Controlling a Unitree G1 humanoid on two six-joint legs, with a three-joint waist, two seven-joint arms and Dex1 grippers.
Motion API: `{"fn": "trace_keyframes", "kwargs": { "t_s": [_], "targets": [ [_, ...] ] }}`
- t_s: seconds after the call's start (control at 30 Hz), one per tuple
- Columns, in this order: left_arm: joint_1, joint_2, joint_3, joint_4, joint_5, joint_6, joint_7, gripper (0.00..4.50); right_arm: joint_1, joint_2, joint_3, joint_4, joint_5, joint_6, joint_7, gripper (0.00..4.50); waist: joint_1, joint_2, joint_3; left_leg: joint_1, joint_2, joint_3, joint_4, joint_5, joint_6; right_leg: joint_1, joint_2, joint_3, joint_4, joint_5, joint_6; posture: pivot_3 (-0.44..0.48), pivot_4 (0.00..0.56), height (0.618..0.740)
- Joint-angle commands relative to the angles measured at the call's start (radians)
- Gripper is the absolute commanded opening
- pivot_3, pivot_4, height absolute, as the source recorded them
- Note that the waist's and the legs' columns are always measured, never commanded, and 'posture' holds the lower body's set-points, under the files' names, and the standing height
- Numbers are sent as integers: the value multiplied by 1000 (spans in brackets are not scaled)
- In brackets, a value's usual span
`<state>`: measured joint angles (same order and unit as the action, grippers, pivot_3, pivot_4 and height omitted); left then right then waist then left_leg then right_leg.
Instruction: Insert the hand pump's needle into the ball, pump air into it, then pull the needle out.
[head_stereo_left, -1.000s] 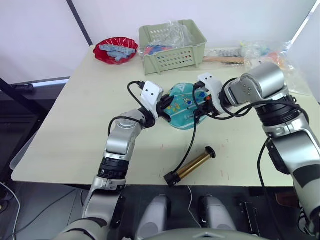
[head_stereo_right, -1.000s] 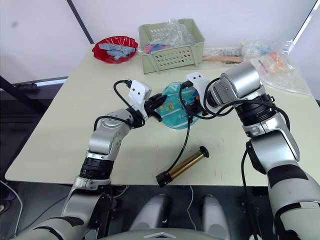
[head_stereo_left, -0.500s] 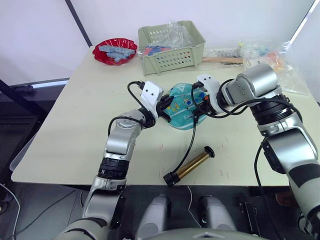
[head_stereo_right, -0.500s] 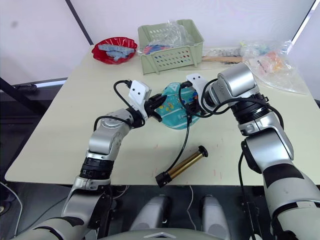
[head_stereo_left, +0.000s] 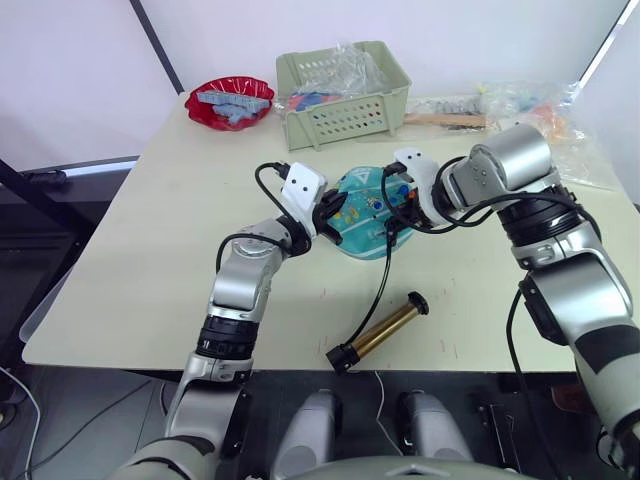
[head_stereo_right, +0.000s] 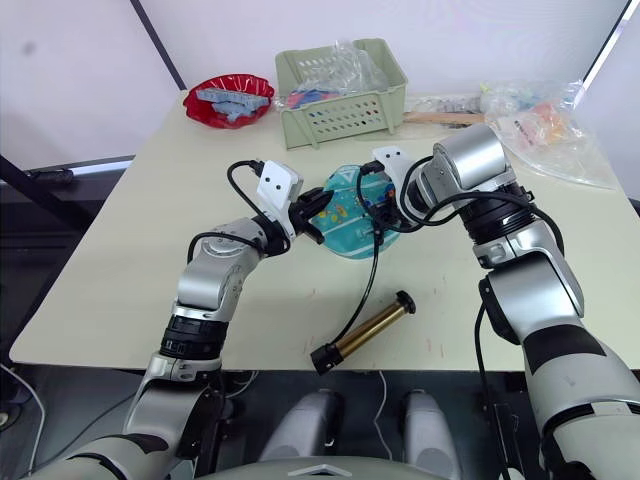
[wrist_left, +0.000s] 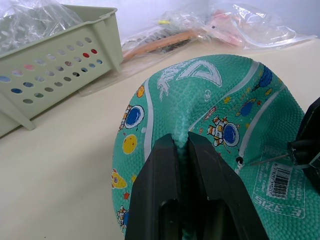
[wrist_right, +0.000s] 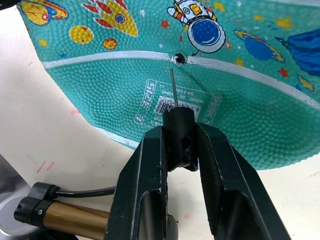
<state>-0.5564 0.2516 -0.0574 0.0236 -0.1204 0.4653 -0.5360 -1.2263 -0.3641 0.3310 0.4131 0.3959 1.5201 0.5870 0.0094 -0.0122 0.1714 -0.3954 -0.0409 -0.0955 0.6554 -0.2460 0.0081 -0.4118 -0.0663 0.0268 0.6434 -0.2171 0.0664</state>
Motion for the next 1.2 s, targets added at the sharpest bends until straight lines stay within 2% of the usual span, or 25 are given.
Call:
{"fn": "trace_keyframes", "kwargs": {
  "t_s": [0.03,0.37,1.2],
  "targets": [
    [18,-15,-57,32,2,3,-21,37,-58,-9,-43,-25,-22,-51,-8,333,0,0,0,0,0,0,0,0,0,0,0,0,0,0,0,0,150,740],
    [18,-17,-56,46,3,-9,-21,37,-68,-15,-42,-21,-24,-52,-4,333,1,0,0,0,0,0,0,0,0,0,0,0,0,0,0,0,150,740],
    [21,-35,-22,50,-13,11,-3,37,29,-8,57,-54,-62,-57,6,333,3,2,-1,0,0,-1,0,0,0,1,0,-1,0,0,0,0,150,740]
  ]
}}
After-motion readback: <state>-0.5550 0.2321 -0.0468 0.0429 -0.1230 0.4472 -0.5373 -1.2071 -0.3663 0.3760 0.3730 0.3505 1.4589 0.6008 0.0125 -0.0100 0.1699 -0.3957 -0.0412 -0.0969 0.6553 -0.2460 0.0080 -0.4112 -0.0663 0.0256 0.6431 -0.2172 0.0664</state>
